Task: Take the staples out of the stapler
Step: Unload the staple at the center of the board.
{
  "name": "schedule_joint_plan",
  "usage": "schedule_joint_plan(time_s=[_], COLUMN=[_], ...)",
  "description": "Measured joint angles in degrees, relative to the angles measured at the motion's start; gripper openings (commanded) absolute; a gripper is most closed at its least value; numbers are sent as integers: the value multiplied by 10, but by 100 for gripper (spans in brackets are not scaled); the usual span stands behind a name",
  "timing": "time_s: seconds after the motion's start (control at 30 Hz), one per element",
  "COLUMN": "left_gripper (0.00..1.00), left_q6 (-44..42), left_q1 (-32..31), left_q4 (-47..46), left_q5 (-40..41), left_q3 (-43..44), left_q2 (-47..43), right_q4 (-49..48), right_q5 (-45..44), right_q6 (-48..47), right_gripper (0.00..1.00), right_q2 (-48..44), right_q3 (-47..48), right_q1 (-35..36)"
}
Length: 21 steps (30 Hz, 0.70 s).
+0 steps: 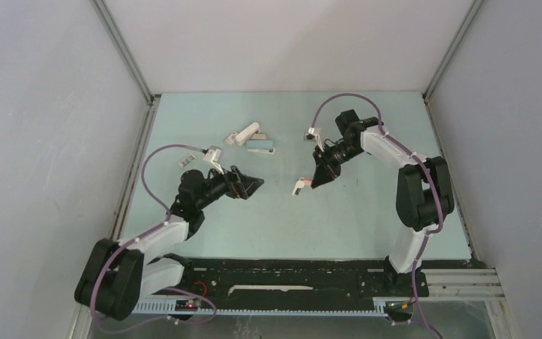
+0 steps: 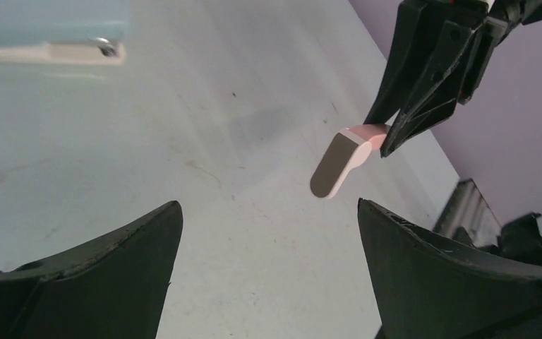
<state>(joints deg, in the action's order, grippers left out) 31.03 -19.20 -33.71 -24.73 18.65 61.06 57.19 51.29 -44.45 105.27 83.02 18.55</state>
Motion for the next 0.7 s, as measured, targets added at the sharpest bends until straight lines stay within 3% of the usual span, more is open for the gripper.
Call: schedule_joint_plan(time_s=[0.33,0.7], left_gripper=[95,100], left_q6=[-6,-55], left_q1=[-79,-111], left_q4=[-83,-83], left_q5=[-70,-72], left_q3=[29,55], left_q2=[128,162], right_q4=[-44,-47], right_q5=[35,50], right_q6=[28,16], right_gripper=[0,0], right_q2=[-24,-24], right_q3=[-60,-60], right_q1=[-9,-17])
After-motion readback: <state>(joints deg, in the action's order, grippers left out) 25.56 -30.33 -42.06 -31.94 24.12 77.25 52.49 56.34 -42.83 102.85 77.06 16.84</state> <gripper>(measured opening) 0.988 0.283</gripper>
